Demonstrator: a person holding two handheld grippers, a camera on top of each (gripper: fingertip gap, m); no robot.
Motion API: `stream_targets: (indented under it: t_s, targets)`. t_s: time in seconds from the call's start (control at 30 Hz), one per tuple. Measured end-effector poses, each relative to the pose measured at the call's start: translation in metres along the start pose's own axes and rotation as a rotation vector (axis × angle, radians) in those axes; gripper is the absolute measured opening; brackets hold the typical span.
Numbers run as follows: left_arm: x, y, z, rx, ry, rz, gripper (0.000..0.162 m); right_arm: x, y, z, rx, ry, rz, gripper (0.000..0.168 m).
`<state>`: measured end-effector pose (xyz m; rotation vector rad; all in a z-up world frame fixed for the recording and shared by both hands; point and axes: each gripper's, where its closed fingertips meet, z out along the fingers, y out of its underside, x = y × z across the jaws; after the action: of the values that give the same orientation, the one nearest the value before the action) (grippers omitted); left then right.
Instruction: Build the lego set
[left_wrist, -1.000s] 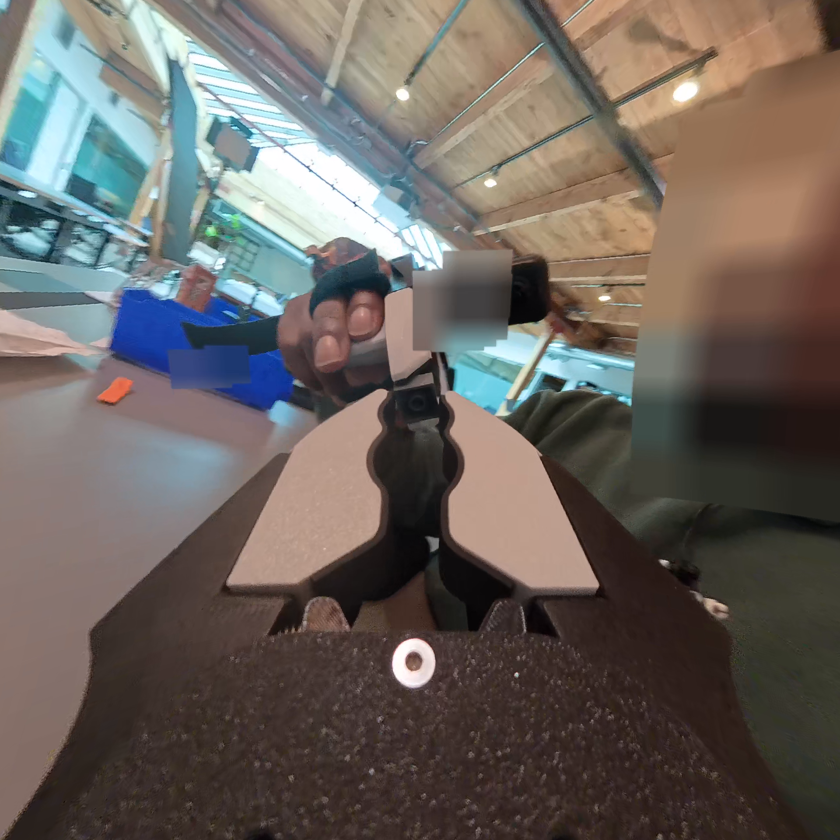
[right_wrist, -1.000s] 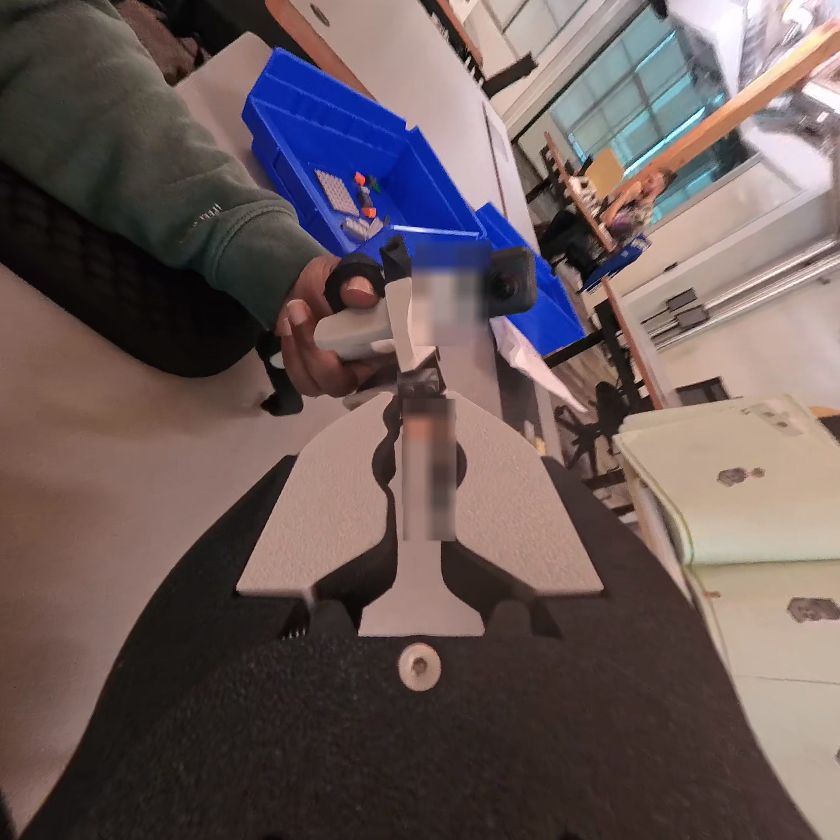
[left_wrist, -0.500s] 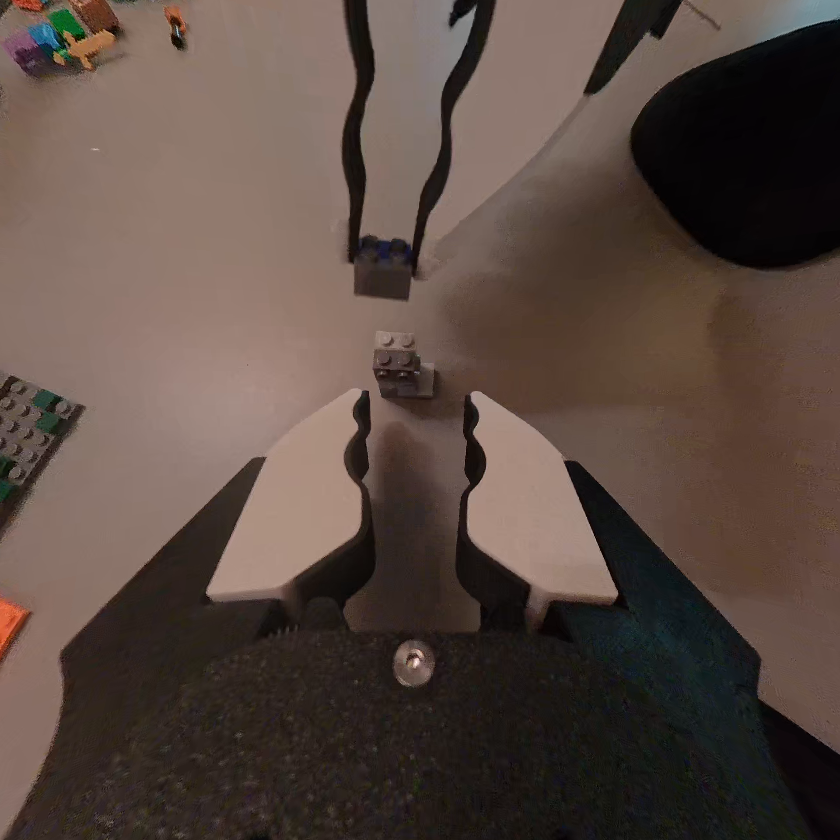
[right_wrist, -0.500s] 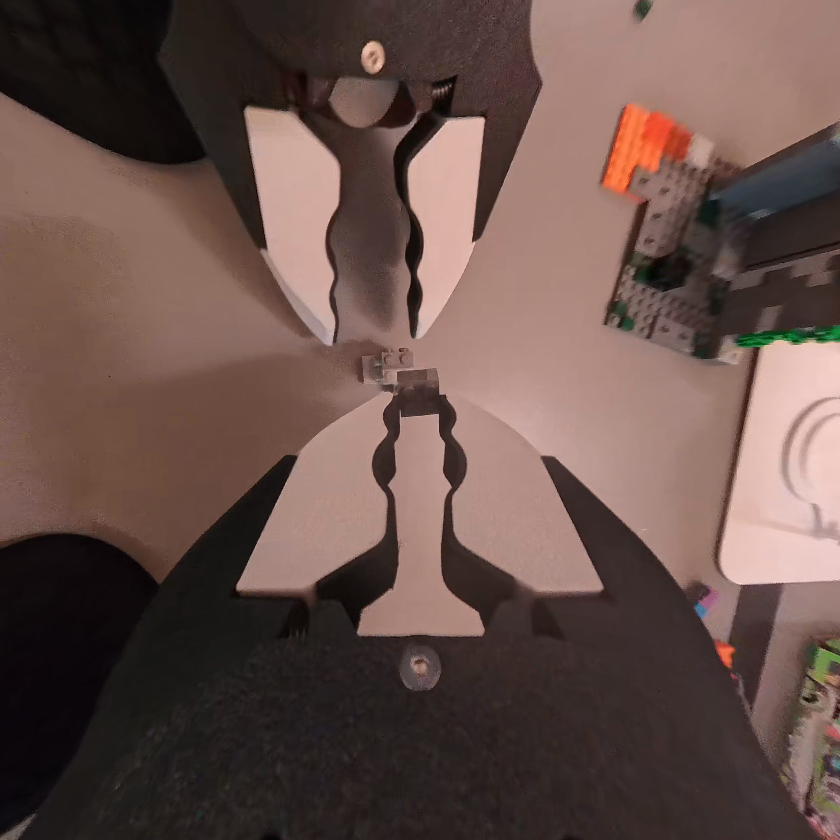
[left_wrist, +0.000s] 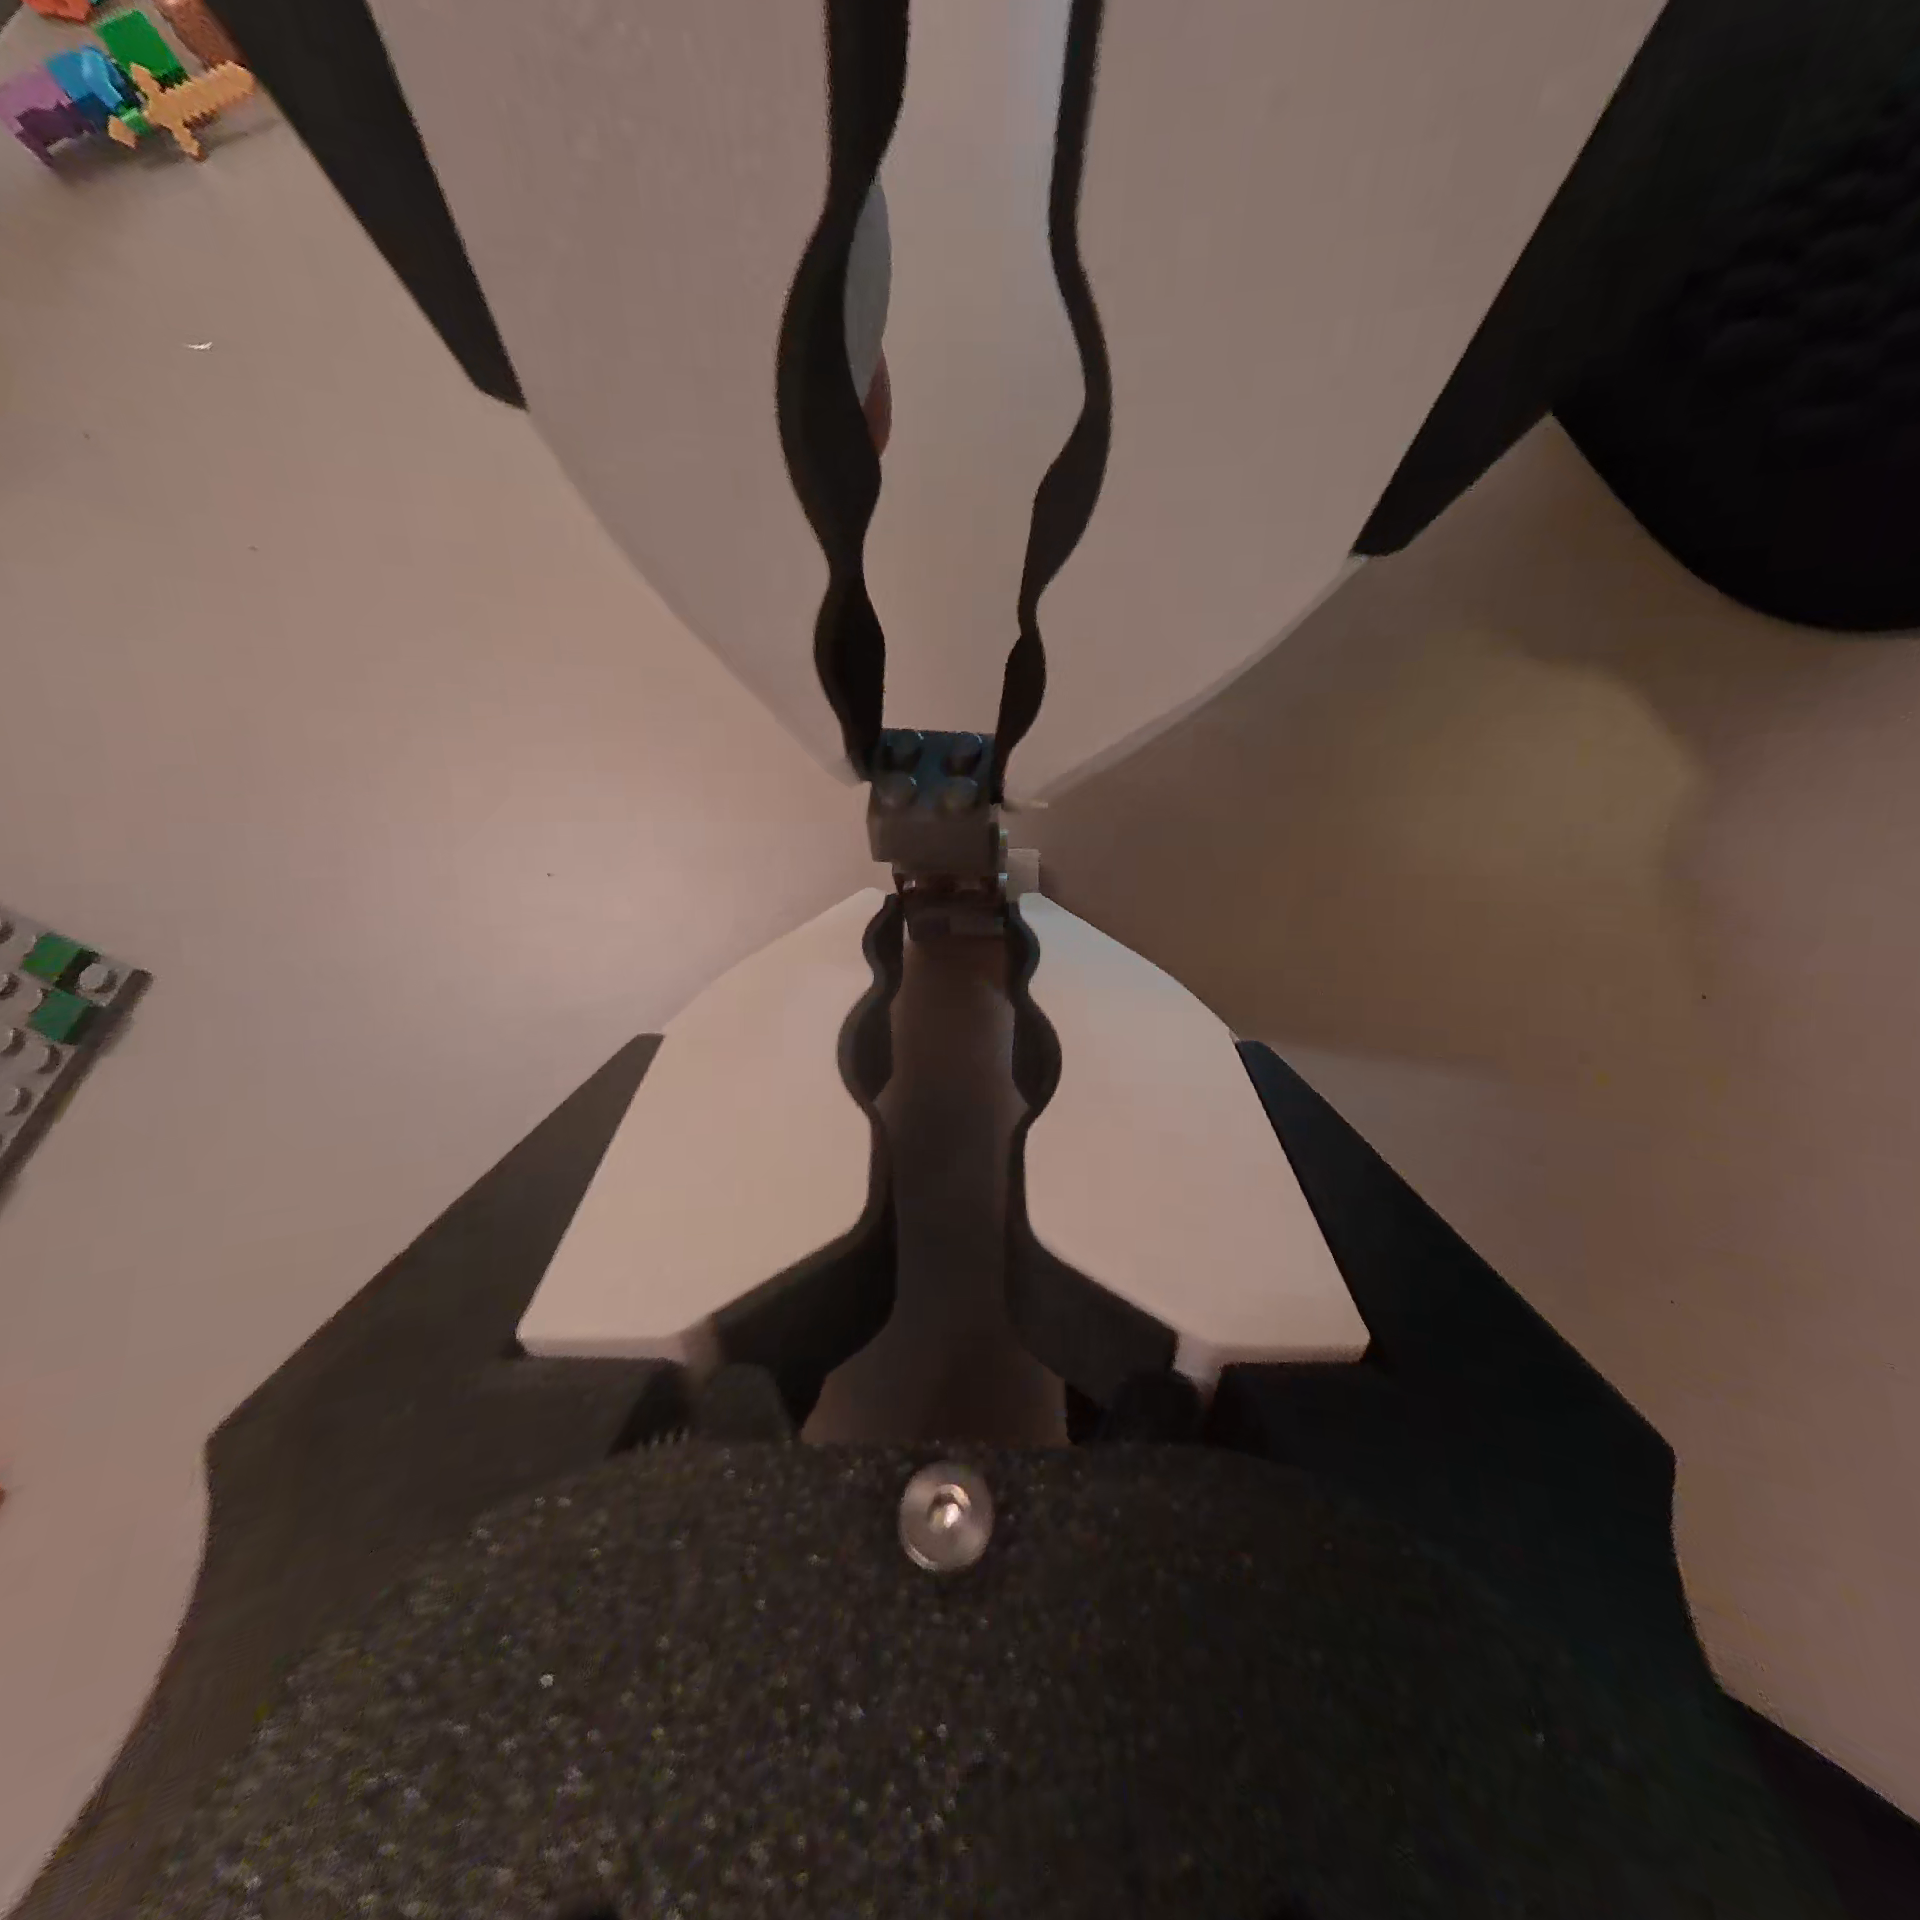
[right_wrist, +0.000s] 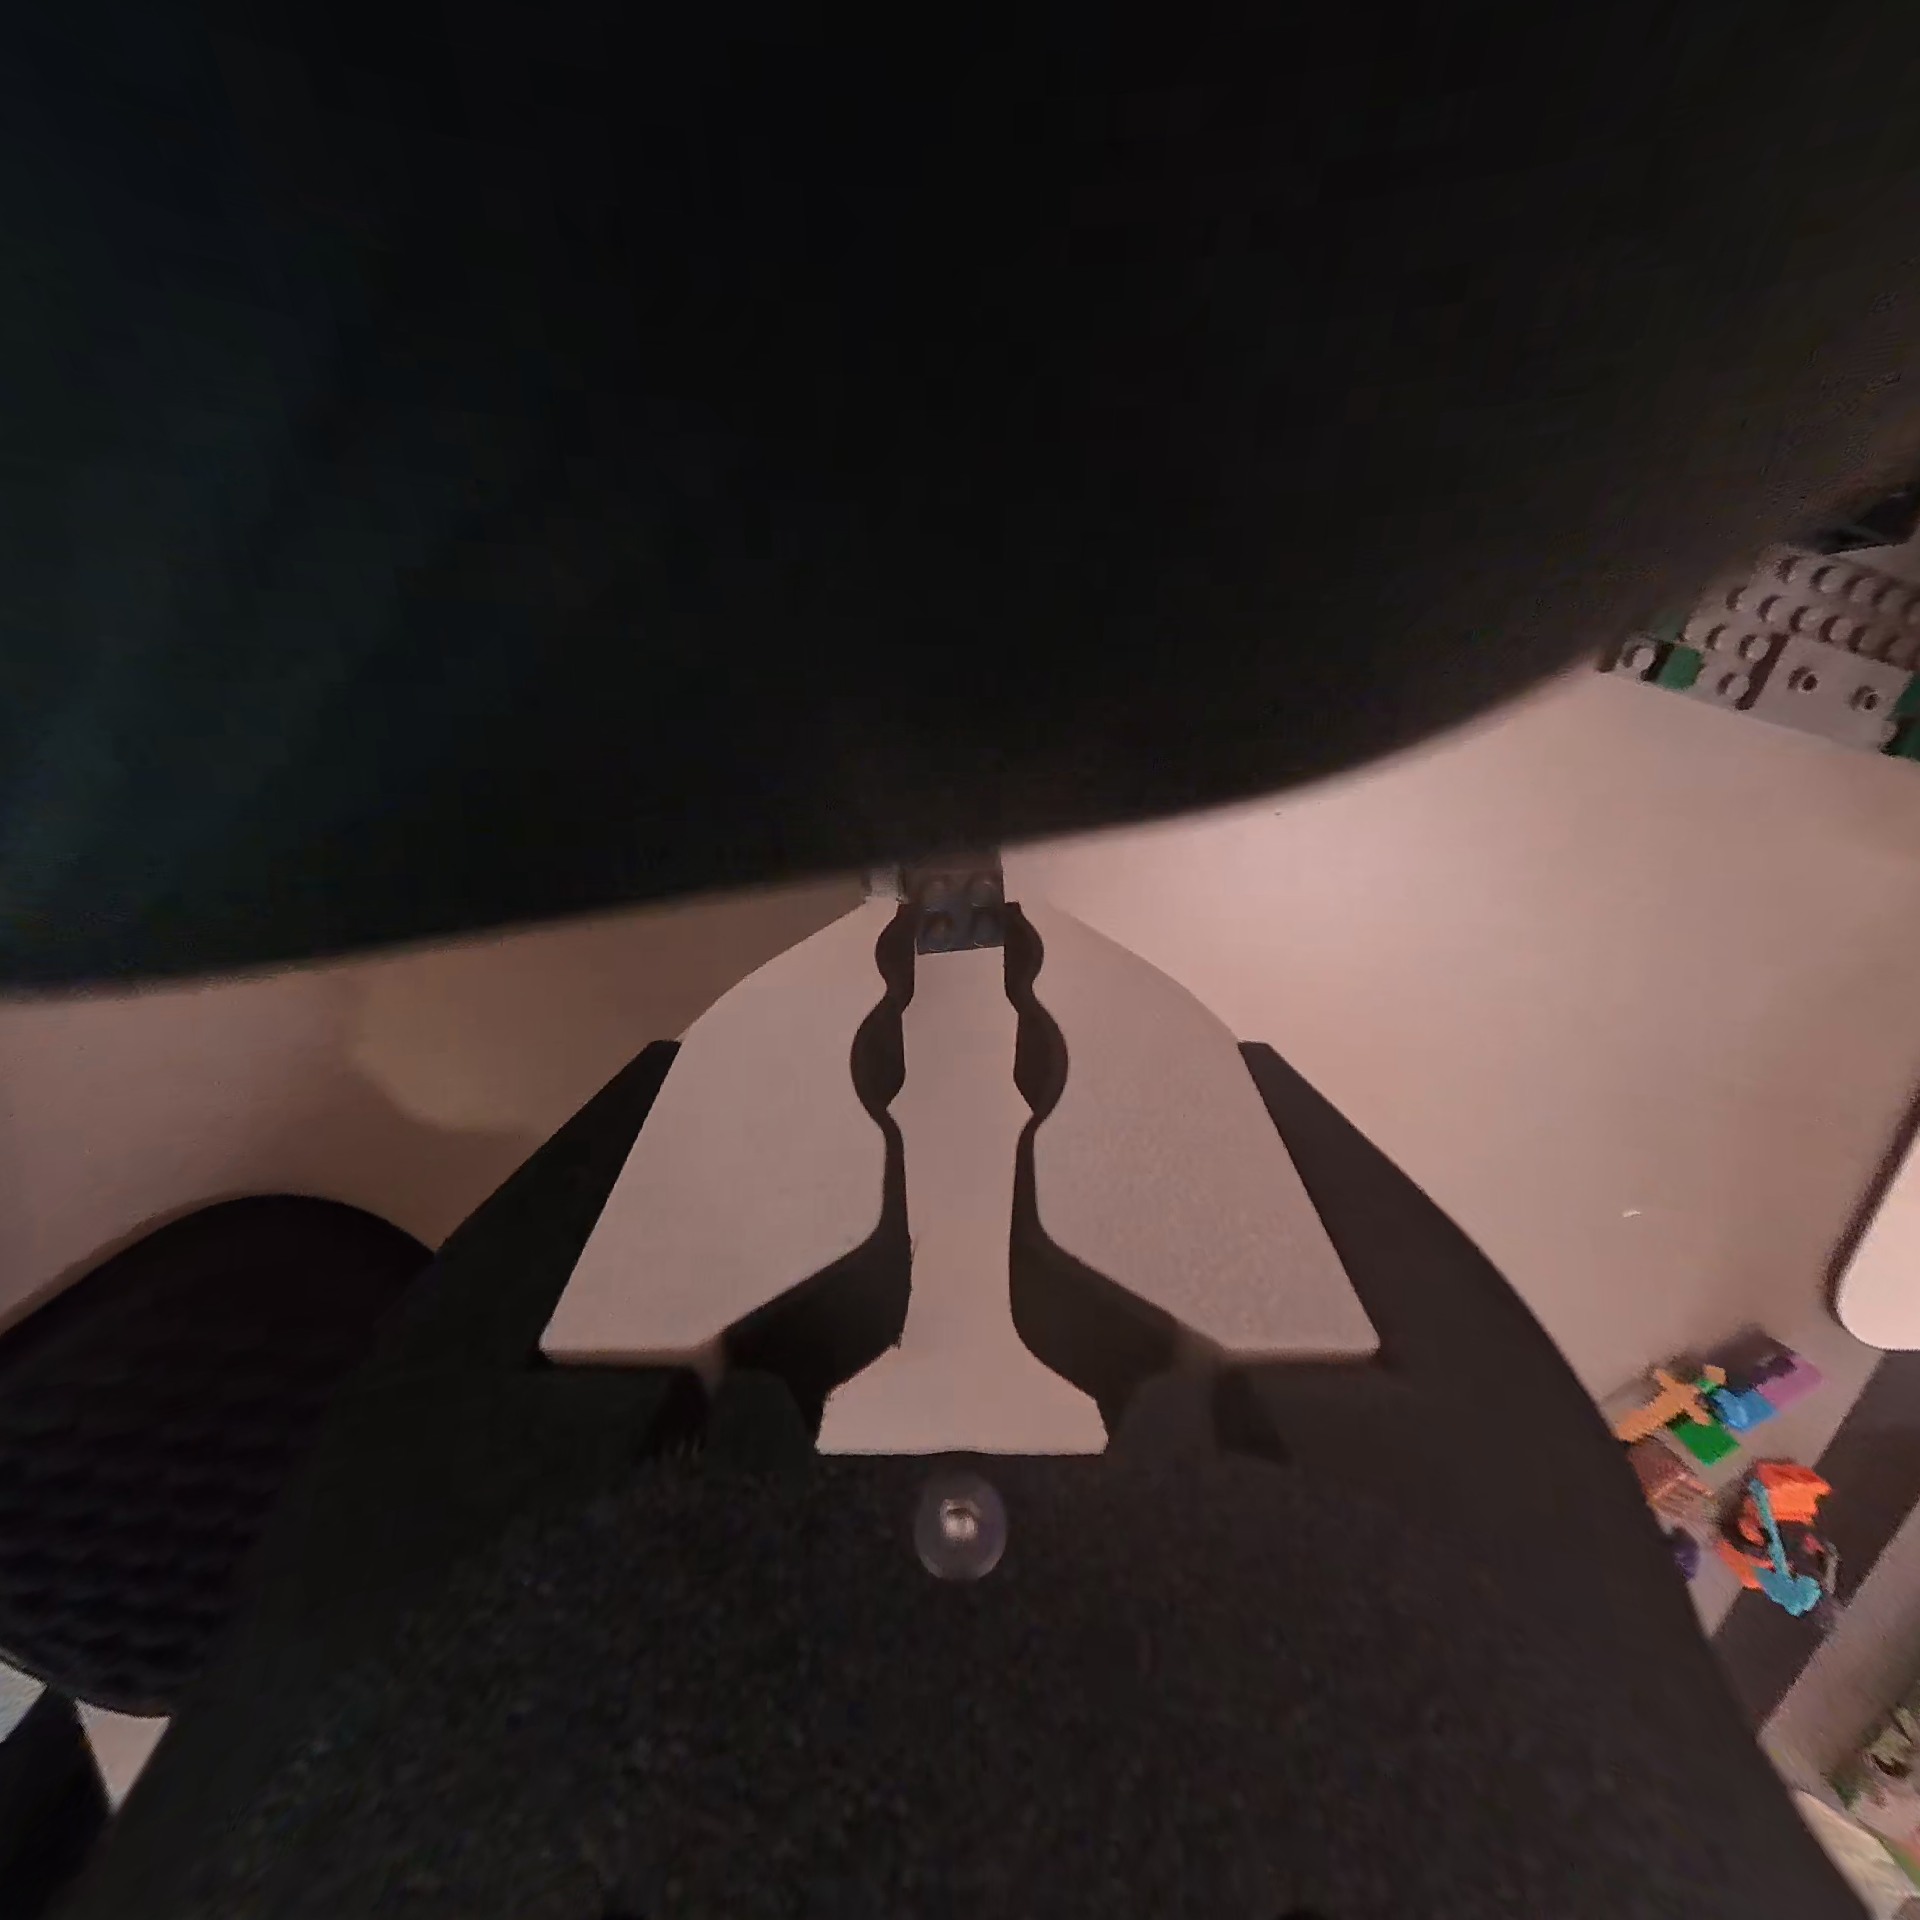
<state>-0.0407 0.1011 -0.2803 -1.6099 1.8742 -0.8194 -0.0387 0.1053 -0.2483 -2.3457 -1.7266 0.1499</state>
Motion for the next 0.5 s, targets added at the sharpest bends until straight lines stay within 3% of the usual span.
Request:
stream_targets:
  t_s: [0.5]
  targets:
    - [-0.0006, 0.0009, -0.0005, 0.018, 0.013, -0.017, 0.021, -0.0023, 0.0008, -0.0005, -0.032, -0.02, -0.017, 0.016]
